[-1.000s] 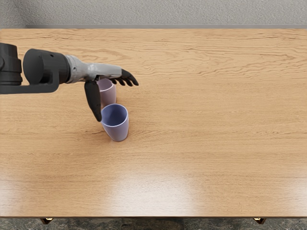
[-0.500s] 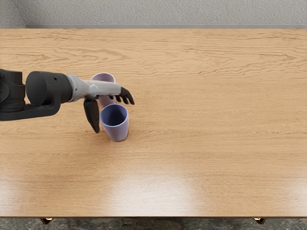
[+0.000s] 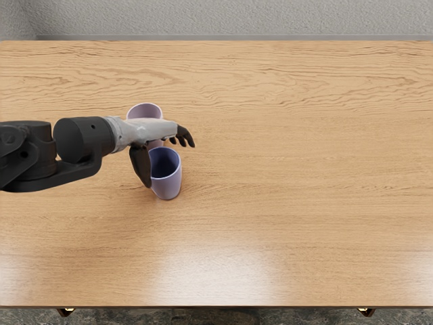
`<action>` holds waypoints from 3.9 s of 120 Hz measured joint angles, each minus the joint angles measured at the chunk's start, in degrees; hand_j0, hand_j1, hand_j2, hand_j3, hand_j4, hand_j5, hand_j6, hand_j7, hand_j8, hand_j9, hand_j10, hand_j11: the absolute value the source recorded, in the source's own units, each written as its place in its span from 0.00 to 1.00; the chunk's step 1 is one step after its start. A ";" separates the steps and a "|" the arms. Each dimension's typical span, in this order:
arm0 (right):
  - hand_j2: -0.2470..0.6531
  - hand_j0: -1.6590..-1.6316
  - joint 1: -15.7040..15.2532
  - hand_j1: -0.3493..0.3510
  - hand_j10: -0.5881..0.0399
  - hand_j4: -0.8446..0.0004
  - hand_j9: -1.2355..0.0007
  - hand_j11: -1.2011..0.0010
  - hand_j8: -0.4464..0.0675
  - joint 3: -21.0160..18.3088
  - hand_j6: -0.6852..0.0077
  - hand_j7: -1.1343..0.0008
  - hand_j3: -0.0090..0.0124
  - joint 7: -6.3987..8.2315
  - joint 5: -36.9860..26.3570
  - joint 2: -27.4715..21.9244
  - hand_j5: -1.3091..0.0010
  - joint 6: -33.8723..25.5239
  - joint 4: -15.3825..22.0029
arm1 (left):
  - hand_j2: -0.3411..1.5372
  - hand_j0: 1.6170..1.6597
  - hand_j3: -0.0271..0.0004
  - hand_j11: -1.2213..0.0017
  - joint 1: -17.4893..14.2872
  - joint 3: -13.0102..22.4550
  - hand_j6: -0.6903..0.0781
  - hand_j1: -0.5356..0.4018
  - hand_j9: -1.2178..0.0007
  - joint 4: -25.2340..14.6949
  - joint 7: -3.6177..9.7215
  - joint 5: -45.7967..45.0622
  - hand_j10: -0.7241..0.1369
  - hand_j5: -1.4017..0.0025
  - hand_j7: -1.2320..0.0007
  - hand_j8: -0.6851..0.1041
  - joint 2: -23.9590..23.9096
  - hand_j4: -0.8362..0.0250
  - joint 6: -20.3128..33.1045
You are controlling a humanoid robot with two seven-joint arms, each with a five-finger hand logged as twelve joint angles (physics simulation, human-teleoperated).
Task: Pick up cup and place in cup with left hand
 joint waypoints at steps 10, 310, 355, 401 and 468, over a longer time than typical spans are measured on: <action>0.27 0.04 0.00 0.00 0.94 1.00 1.00 1.00 0.87 0.00 0.99 1.00 0.42 0.00 0.00 0.00 1.00 0.00 0.00 | 0.21 0.96 0.99 0.69 1.26 0.08 0.51 0.57 0.68 0.05 0.00 1.31 0.50 0.73 0.69 0.49 -0.75 0.63 1.09; 0.27 0.04 0.00 0.00 0.94 1.00 1.00 1.00 0.87 0.00 0.99 1.00 0.42 0.00 0.00 0.00 1.00 0.00 0.00 | 0.21 0.88 0.99 0.48 -11.84 1.00 0.39 0.51 0.47 3.20 0.01 2.92 0.36 0.55 0.48 0.47 0.18 0.43 6.17; 0.27 0.04 0.00 0.00 0.94 1.00 1.00 1.00 0.87 0.00 0.99 1.00 0.42 0.00 0.00 0.00 1.00 0.00 0.00 | 0.21 0.88 0.99 0.49 -16.15 1.60 0.37 0.52 0.48 12.93 0.01 -1.71 0.35 0.55 0.49 0.45 -0.35 0.44 4.02; 0.27 0.04 0.00 0.00 0.94 1.00 1.00 1.00 0.87 0.00 0.99 1.00 0.42 0.00 0.00 0.00 1.00 0.00 0.00 | 0.21 0.88 0.99 0.49 -16.40 1.89 0.36 0.52 0.48 16.41 0.00 -2.49 0.35 0.55 0.50 0.45 -0.46 0.44 2.82; 0.27 0.04 0.00 0.00 0.94 1.00 1.00 1.00 0.87 0.00 0.99 1.00 0.42 0.00 0.00 0.00 1.00 0.00 0.00 | 0.21 0.88 0.99 0.49 -16.89 2.00 0.37 0.51 0.48 19.04 0.00 -4.65 0.35 0.55 0.50 0.46 -1.64 0.44 0.72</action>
